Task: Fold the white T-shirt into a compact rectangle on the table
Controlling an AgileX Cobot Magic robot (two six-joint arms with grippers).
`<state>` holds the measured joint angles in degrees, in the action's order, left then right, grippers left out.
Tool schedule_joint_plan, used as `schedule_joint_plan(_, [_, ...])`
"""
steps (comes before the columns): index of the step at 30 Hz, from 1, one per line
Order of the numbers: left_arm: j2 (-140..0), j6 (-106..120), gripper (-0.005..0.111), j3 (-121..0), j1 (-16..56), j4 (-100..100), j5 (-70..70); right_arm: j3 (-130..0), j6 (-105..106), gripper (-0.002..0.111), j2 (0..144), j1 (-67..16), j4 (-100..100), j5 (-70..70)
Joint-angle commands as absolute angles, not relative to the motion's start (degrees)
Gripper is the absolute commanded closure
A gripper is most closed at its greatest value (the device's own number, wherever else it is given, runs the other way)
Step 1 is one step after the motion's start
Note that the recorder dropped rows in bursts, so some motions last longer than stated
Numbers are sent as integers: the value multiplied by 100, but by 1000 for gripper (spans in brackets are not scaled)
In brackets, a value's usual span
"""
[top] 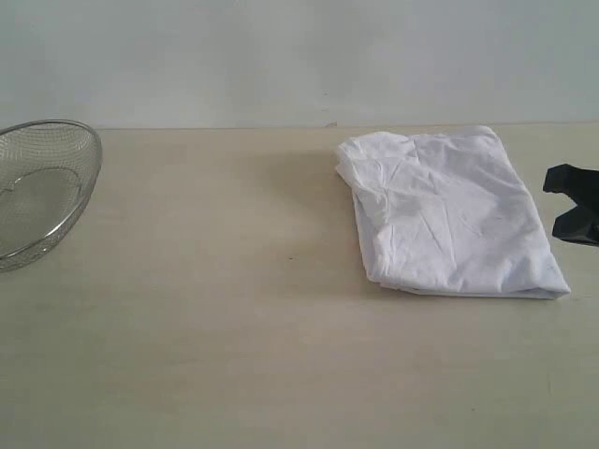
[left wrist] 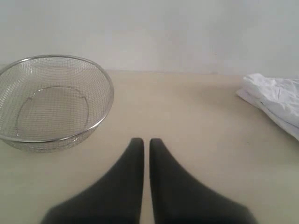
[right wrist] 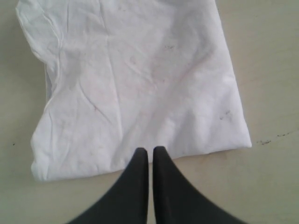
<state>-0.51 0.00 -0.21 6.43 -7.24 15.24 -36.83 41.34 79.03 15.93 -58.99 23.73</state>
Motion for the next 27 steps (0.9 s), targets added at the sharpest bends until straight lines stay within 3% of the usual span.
schedule_joint_plan(1, [0, -92, 102, 0, 600, -789, 1485, -3664, 4183, 108, 7853, 1595, -5879, 2342])
schedule_joint_plan(18, [0, -44, 102, 0, 597, -789, 1485, -3664, 4183, 108, 7808, 1595, -5879, 2327])
schedule_joint_plan(24, [0, -44, 102, 0, 597, -789, 1485, -3664, 4183, 108, 6312, 1534, -5879, 2191])
schedule_joint_plan(27, [0, -44, 102, 0, 597, -789, 1485, -3664, 4240, 108, 5325, 1013, -5804, 1505])
